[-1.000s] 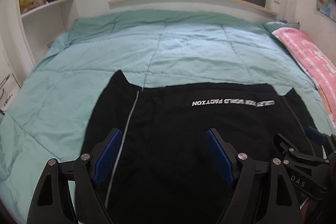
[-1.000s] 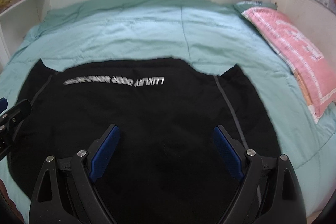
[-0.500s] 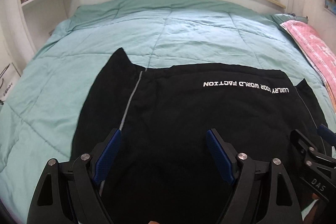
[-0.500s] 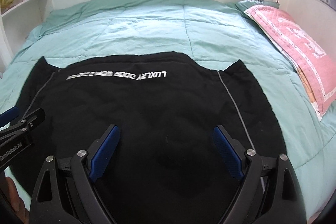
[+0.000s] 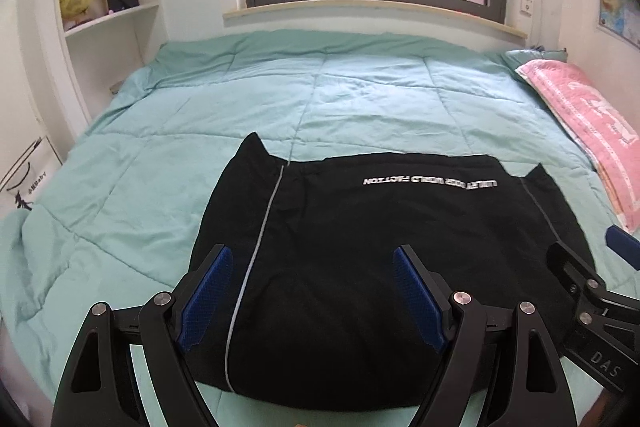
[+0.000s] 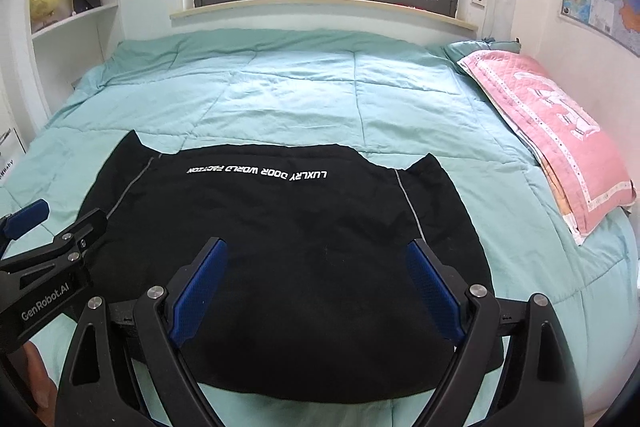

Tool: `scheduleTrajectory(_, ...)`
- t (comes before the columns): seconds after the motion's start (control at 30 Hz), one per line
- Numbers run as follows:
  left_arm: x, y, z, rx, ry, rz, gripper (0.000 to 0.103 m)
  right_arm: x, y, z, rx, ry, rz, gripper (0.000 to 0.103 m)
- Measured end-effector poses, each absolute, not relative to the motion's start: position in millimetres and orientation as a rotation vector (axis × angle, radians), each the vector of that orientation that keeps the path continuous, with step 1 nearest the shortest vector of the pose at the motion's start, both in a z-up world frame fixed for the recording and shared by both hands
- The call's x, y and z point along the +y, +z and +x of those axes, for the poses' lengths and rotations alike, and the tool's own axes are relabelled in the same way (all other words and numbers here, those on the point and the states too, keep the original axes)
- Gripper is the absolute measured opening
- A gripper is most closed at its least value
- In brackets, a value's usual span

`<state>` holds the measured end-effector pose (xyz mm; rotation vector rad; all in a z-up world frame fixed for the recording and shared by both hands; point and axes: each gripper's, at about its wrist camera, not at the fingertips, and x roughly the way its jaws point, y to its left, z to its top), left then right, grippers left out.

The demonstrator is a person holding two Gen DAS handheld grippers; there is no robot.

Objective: Fold large clothes

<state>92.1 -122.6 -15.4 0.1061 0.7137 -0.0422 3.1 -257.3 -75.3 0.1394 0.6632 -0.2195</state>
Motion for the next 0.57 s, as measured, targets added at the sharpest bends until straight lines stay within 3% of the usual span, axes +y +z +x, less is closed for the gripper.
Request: scheduleTrajectory(0.57,-125,-4,72,0.659,-0.037,0.144,0.083,-253,-74,-3,0.666,-0.219,0.158,0.092)
